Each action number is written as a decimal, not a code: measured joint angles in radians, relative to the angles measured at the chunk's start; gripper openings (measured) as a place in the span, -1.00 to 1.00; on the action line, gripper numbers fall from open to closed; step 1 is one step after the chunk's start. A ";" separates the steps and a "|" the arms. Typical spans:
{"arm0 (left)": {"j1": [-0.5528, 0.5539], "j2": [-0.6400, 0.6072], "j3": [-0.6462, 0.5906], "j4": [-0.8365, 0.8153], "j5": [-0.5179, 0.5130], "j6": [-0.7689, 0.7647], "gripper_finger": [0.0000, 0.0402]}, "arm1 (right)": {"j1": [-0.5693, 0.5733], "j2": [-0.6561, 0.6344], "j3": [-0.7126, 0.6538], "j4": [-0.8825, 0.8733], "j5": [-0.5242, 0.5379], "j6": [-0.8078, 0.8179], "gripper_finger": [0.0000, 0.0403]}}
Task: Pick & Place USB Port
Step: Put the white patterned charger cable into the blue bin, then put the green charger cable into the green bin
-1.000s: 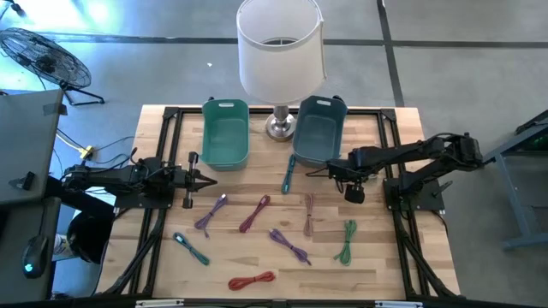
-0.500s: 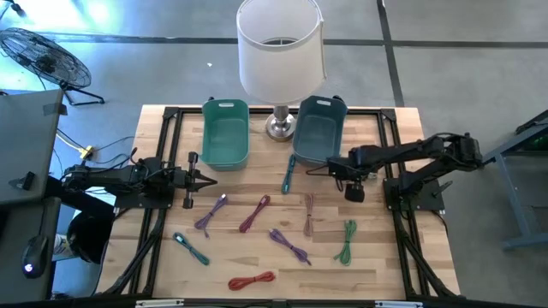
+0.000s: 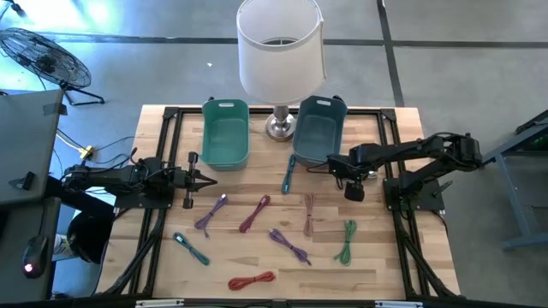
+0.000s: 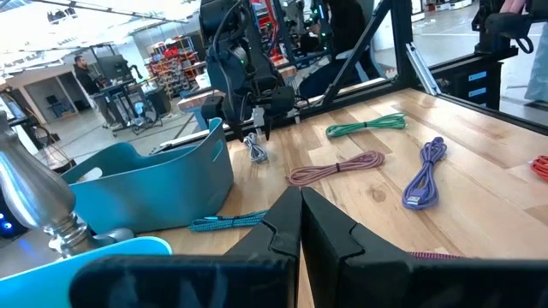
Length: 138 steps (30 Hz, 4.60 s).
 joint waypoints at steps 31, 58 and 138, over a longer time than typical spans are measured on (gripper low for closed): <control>0.000 0.000 0.000 0.000 0.001 -0.007 -0.97 | -0.005 0.170 0.005 0.031 -0.043 0.004 0.33; 0.000 0.000 0.000 0.000 0.002 -0.007 -0.97 | 0.123 0.148 0.015 0.013 -0.071 0.158 -0.95; 0.000 0.000 0.000 0.016 0.060 0.273 -0.97 | 0.533 -0.040 0.369 0.530 0.271 -0.364 0.32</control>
